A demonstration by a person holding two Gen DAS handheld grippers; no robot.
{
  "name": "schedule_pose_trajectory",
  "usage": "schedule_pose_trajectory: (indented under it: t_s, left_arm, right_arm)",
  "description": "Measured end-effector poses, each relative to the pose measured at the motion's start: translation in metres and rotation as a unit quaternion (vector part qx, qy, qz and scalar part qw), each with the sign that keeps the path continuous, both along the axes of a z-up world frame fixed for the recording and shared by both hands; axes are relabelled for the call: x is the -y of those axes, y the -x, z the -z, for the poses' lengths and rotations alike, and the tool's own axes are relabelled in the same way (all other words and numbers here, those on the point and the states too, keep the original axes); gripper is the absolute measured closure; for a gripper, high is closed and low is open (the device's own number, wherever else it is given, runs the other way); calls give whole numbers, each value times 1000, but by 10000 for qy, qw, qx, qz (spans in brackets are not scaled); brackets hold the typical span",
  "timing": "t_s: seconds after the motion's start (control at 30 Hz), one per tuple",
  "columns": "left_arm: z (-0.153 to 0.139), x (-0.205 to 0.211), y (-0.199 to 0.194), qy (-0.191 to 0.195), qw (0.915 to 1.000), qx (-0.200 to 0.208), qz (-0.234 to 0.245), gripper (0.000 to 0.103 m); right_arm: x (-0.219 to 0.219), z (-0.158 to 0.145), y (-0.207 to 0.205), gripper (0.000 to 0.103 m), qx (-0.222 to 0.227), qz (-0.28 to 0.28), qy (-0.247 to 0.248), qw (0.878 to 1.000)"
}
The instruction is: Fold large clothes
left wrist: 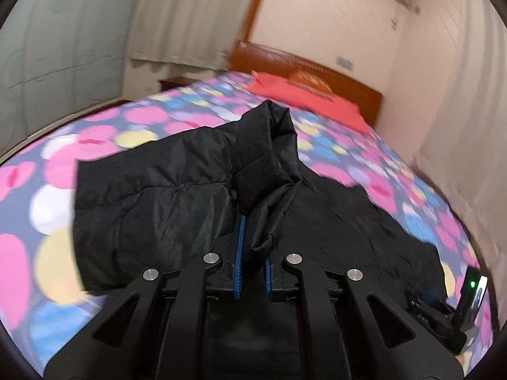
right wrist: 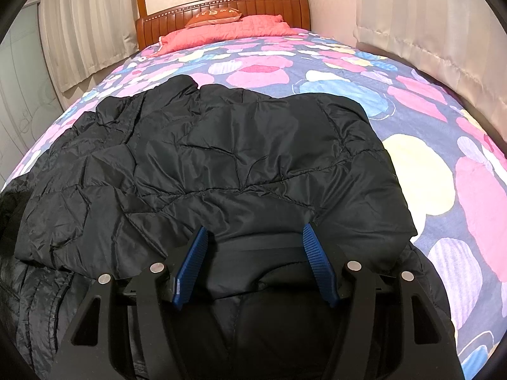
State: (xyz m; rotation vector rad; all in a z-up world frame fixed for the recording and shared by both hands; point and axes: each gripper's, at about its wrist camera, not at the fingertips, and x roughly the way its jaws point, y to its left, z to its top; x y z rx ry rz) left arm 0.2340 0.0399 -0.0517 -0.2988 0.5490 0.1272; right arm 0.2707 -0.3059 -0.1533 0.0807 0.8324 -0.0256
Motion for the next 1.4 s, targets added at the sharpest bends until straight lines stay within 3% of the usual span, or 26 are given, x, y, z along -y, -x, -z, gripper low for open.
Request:
schedule_pose_trajectory:
  t_s: [0.27, 0.5, 0.57, 0.7, 0.8, 0.9, 1.07, 1.27, 1.4]
  left_arm:
    - [25, 81, -36, -173, 9962, -329, 792, 94]
    - [61, 117, -54, -400, 9871, -869, 1286, 92]
    - [68, 120, -60, -329, 9848, -1037, 1354, 85]
    - [61, 119, -55, -99, 9834, -986, 1523, 47]
    - [47, 117, -42, -100, 9836, -830, 1597, 43]
    - [36, 107, -28, -112, 9845, -705, 1602, 41]
    - [24, 53, 5, -120, 9910, -601, 1187, 40]
    - [24, -27, 31, -293, 9972, -624, 298, 40]
    - [28, -66, 41, -290, 9972, -680, -121, 40]
  right_arm:
    - [0, 0, 0, 40, 13, 2, -11, 10000]
    - [0, 0, 0, 40, 23, 4, -25, 10000]
    - [1, 1, 1, 39, 23, 10, -19, 10000]
    - [0, 0, 0, 39, 22, 13, -19, 10000]
    - [1, 1, 0, 39, 23, 15, -24, 10000]
    - [0, 0, 0, 39, 4, 20, 0, 10000]
    - [-15, -14, -4, 39, -123, 116, 145, 9998]
    - [-64, -47, -6, 39, 20, -381, -565, 9977]
    - [-118, -53, -21, 39, -16, -935, -890, 9916]
